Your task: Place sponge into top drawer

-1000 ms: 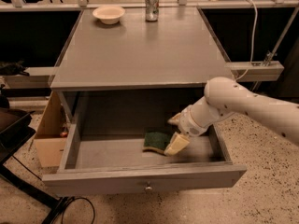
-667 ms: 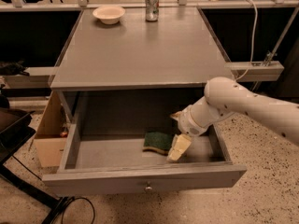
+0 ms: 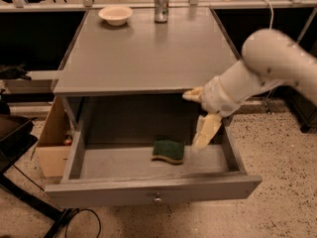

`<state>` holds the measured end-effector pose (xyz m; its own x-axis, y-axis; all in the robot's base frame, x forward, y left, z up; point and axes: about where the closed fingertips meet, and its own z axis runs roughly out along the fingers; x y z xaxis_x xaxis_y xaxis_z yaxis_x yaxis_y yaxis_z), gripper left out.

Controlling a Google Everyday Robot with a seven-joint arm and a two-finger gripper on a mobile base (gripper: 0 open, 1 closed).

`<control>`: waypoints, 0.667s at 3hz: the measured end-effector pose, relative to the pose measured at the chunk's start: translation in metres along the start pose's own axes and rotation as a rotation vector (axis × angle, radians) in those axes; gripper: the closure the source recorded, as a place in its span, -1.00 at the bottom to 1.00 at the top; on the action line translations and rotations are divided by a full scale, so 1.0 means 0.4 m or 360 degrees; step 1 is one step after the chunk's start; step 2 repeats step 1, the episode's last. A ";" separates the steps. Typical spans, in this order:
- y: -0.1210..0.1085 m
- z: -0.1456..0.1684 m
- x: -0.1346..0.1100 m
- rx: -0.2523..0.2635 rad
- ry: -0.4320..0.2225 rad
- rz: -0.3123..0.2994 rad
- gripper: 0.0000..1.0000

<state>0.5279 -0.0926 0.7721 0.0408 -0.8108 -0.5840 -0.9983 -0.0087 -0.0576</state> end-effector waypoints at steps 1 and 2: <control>0.055 -0.181 -0.022 -0.0026 0.0018 -0.0053 -1.00; 0.055 -0.181 -0.022 -0.0026 0.0018 -0.0053 -1.00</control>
Offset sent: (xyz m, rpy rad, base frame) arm 0.0000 0.0000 0.0000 0.0000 0.0000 0.0000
